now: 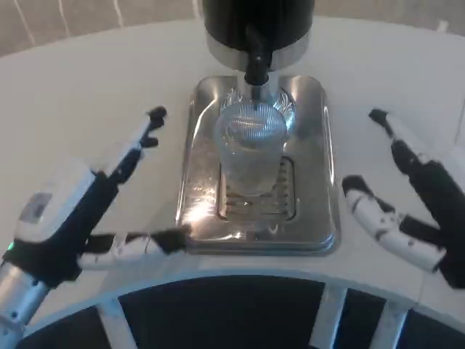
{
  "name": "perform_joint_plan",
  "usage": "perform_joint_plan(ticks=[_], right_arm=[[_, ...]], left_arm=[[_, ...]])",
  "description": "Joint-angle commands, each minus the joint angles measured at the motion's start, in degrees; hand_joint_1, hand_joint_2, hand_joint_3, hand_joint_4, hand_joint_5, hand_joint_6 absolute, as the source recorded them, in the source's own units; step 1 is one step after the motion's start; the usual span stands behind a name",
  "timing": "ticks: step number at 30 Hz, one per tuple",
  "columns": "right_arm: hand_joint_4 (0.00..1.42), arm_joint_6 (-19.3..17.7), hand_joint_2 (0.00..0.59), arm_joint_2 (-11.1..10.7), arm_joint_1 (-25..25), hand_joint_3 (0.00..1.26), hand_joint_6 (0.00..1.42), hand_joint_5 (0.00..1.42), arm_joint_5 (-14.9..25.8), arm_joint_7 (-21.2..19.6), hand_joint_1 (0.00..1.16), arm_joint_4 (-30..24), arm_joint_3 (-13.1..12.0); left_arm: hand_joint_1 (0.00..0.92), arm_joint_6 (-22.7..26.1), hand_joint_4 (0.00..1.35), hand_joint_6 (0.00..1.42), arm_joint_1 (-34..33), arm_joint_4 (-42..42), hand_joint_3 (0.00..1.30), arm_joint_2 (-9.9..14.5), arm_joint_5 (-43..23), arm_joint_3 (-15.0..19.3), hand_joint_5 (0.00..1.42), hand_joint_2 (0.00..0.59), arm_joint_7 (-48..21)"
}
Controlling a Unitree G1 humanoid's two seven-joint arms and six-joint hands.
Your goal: Grasp the cup under the faucet to collect the drink, then remove the cup.
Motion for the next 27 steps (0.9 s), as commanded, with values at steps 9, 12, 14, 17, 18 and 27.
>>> perform_joint_plan(ticks=[9,12,14,17,18,27], right_arm=[[0.00,7.2,0.504,-0.2,-8.0,0.00,0.00,0.00,7.9,-5.4,0.30,4.3,1.8],[0.00,7.9,0.504,-0.5,-8.4,0.00,0.00,0.00,9.3,-7.2,0.30,5.0,2.9],[0.00,8.2,0.504,-0.9,-8.6,0.00,0.00,0.00,10.2,-8.1,0.30,5.4,3.6],[0.00,8.9,0.507,-1.6,-10.3,0.00,0.00,0.00,11.7,-9.1,0.29,6.3,4.1],[0.00,9.2,0.508,-1.9,-10.8,0.00,0.00,0.00,12.1,-9.4,0.29,6.6,4.2],[0.00,12.6,0.507,-4.1,-16.2,0.00,0.00,0.00,16.7,-12.0,0.29,9.7,5.4]], left_arm=[[0.061,3.3,0.05,0.24,12.8,-15.2,0.04,0.8,-0.6,5.0,0.17,0.063,-7.7],[0.061,4.0,0.05,0.24,13.3,-16.1,0.04,0.4,-0.8,5.5,0.17,0.064,-8.6],[0.061,4.3,0.05,0.24,13.4,-16.4,0.04,0.2,-0.9,5.8,0.17,0.064,-9.1],[0.061,4.9,0.05,0.24,13.6,-16.9,0.04,0.1,-1.1,6.1,0.17,0.064,-9.8],[0.061,5.0,0.05,0.24,13.6,-16.9,0.04,0.1,-1.2,6.1,0.17,0.064,-10.0],[0.062,5.6,0.05,0.23,14.6,-17.8,0.04,-0.3,-1.5,6.9,0.17,0.068,-10.7]])
